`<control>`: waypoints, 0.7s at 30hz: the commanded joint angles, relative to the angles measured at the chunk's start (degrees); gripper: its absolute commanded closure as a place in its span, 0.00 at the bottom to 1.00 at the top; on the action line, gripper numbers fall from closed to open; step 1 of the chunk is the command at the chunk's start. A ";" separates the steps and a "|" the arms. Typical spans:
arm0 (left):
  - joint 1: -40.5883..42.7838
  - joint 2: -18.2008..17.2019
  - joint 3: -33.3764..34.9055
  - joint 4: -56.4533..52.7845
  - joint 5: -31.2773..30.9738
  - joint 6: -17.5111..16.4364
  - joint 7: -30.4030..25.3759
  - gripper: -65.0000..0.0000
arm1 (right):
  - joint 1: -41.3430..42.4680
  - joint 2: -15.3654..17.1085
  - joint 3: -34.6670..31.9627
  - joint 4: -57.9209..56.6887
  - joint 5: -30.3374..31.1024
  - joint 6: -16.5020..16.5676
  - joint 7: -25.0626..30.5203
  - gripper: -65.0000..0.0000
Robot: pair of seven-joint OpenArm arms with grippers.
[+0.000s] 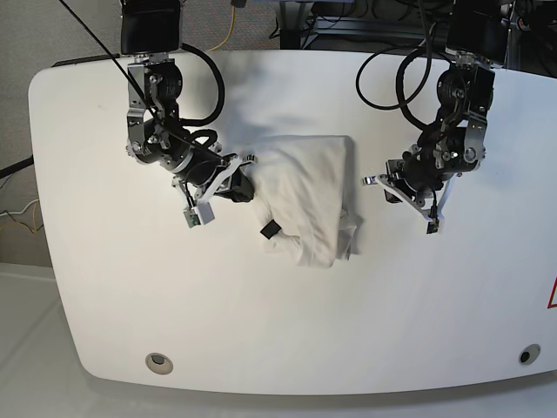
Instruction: Fold the T-shirt properly
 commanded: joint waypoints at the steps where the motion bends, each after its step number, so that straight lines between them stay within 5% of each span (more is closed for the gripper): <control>1: -1.42 -0.38 -0.32 0.87 0.03 -0.20 -1.09 0.96 | 0.98 0.29 0.13 1.00 1.18 0.34 1.32 0.99; 12: -1.42 -0.38 -0.32 0.87 0.03 -0.20 -1.09 0.96 | 2.65 0.29 0.21 1.88 1.26 0.07 1.24 0.94; 14: -1.42 -0.38 -0.14 0.87 0.03 -0.20 -1.09 0.96 | 2.65 0.29 0.21 1.88 1.35 0.07 1.24 0.84; 21: -1.42 -0.38 -0.06 0.87 0.03 -0.20 -1.01 0.96 | 2.92 0.29 0.30 1.53 3.20 0.07 1.24 0.24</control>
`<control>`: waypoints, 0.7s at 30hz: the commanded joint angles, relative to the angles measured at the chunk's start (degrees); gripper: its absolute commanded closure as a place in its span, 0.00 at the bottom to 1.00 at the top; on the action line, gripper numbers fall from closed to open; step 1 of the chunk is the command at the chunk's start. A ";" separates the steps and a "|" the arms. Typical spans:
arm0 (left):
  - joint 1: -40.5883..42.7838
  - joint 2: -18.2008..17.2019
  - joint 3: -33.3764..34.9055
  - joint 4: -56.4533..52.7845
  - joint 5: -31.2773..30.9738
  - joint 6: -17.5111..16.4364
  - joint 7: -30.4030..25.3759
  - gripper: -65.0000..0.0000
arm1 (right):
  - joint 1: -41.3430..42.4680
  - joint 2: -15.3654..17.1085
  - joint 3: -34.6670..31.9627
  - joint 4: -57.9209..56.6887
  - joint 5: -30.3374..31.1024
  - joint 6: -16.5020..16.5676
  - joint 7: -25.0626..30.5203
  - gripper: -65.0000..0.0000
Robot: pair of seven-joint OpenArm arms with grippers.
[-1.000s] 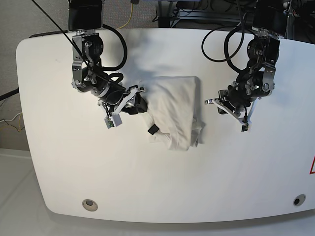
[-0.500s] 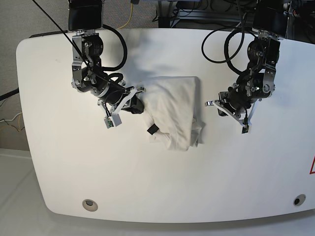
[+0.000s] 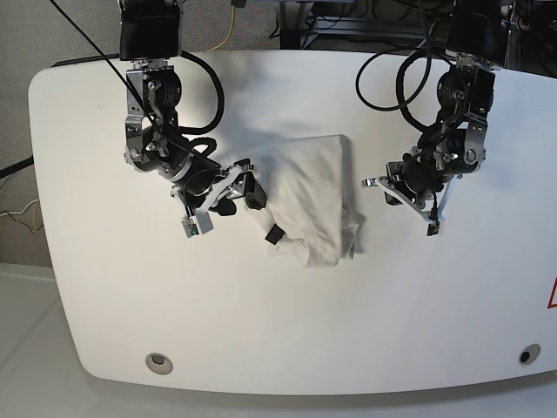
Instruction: Fold the T-shirt properly
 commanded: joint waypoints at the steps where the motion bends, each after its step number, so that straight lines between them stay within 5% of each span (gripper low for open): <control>1: -1.05 -0.38 -0.14 0.94 0.10 -0.20 -0.96 0.96 | 1.54 0.29 0.28 0.74 3.51 0.34 1.32 0.17; 4: -1.05 -0.38 -0.14 0.94 0.10 -0.20 -0.79 0.96 | 2.25 0.47 0.28 -0.40 6.76 0.25 1.32 0.08; 10: -1.05 -0.47 -0.14 0.94 0.10 -0.20 -0.61 0.96 | 3.30 0.64 2.74 -4.09 12.39 0.25 1.32 0.11; 21: -0.88 -0.47 -0.14 0.94 0.10 -0.20 -0.61 0.96 | 3.30 0.73 2.83 -7.96 12.92 0.69 1.32 0.16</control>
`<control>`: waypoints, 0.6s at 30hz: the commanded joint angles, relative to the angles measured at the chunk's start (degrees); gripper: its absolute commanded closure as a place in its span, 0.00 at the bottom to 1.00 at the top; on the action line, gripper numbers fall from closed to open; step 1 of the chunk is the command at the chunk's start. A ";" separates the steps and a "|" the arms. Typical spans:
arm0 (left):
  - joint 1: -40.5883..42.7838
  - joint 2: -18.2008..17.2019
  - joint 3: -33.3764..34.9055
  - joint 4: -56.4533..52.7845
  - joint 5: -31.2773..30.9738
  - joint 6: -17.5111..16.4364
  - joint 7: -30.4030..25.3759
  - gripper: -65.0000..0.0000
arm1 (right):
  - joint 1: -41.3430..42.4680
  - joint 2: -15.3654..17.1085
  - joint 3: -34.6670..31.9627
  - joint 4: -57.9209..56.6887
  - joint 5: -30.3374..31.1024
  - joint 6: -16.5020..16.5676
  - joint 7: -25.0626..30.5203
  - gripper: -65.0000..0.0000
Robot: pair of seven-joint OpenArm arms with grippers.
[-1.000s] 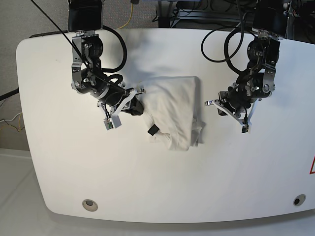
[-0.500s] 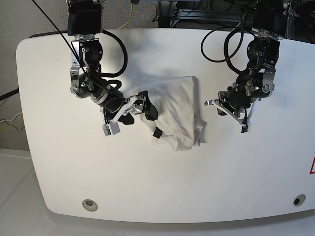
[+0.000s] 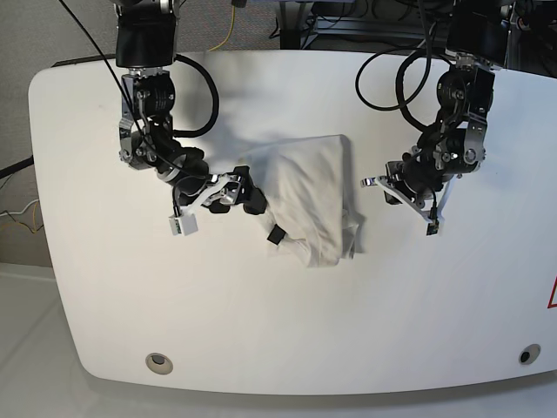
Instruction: Fold the T-shirt properly
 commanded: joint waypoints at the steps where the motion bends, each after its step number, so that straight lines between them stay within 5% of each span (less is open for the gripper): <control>1: -0.94 -0.44 -0.23 0.94 -0.03 -0.20 -0.70 0.96 | 1.33 0.16 -0.03 0.14 1.55 0.84 0.93 0.16; 11: -0.94 -0.44 -0.23 0.94 -0.03 -0.20 -0.70 0.96 | 1.33 0.07 -0.12 0.23 1.55 0.84 0.93 0.20; 18: -0.94 -0.44 -0.23 0.94 -0.03 -0.20 -0.70 0.96 | 1.33 -0.10 -0.12 0.23 1.55 0.40 0.93 0.61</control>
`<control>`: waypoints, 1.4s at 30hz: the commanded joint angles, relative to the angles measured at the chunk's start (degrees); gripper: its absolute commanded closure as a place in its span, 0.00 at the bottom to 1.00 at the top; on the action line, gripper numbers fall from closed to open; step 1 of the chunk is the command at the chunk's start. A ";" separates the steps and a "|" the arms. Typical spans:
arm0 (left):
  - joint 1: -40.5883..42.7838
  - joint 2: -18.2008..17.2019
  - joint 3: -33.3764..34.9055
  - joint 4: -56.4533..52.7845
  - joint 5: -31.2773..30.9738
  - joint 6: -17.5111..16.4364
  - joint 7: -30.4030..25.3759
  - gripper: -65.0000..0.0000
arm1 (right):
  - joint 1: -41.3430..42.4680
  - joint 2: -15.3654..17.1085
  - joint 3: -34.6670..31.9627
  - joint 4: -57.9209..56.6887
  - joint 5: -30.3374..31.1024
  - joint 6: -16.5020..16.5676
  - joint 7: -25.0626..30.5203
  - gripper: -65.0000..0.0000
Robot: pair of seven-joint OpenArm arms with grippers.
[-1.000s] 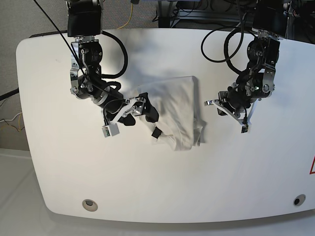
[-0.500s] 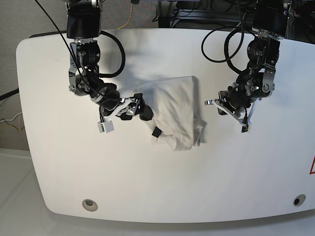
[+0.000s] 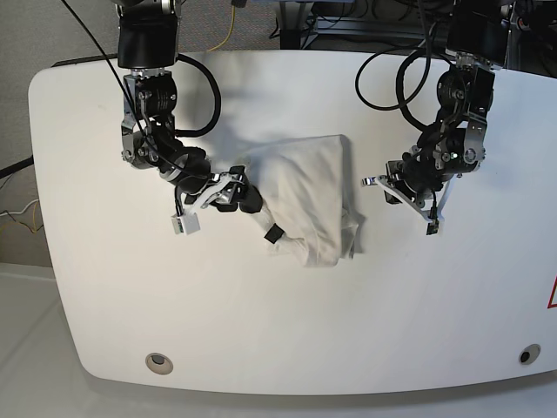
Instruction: Fold the T-shirt properly
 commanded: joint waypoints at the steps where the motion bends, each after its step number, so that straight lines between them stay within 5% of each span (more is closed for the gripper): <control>1: -1.03 -0.44 -0.25 0.94 -0.05 -0.20 -0.70 0.96 | 1.22 -0.04 0.14 1.17 1.29 0.42 0.82 0.66; 6: -1.03 -0.44 -0.25 0.94 -0.05 -0.20 -0.70 0.96 | 1.22 -0.13 0.14 1.08 1.29 0.42 0.65 1.00; 27: -1.03 -0.09 -0.17 0.94 4.52 -0.20 -0.70 0.96 | 4.65 -0.30 0.05 2.76 1.29 0.42 -2.78 0.99; 42: -1.03 -0.09 -0.17 0.94 4.52 -0.20 -0.70 0.96 | 9.40 -4.17 -2.41 3.72 1.20 0.42 -5.33 0.99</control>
